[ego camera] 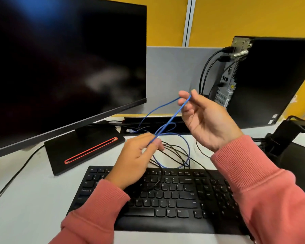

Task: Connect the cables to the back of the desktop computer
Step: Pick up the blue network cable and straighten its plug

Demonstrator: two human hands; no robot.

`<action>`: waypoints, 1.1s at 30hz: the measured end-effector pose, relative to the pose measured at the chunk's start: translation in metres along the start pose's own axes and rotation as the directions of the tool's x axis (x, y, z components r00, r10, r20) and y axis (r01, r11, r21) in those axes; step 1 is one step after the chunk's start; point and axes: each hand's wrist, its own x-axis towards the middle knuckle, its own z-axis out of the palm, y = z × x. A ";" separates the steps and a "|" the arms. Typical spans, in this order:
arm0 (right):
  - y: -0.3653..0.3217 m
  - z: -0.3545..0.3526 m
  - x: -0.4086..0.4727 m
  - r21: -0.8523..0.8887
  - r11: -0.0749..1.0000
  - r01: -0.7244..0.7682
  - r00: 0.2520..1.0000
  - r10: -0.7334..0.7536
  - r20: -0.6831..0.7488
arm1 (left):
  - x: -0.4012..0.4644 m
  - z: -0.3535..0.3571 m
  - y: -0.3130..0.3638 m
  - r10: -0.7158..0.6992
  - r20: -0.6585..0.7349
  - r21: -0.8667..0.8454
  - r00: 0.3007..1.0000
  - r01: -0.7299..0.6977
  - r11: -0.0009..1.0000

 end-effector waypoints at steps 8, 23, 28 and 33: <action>0.051 -0.021 -0.023 -0.788 0.602 0.126 0.982 0.035 0.184 | 0.035 -0.015 0.060 -0.115 -0.084 -0.188 0.990 0.097 0.977; 0.040 -0.004 -0.029 -0.820 0.389 0.421 0.902 -0.272 0.335 | 0.073 -0.020 0.075 -0.136 0.215 -0.558 0.967 0.236 0.796; 0.008 0.016 -0.035 -0.638 0.672 0.376 0.926 -0.283 0.248 | 0.052 0.002 0.074 -0.062 0.311 -0.501 0.948 0.219 0.837; -0.050 0.033 -0.024 -0.209 0.941 0.267 0.961 -0.275 -0.010 | 0.046 -0.004 0.077 -0.013 0.241 -0.348 0.970 0.099 0.932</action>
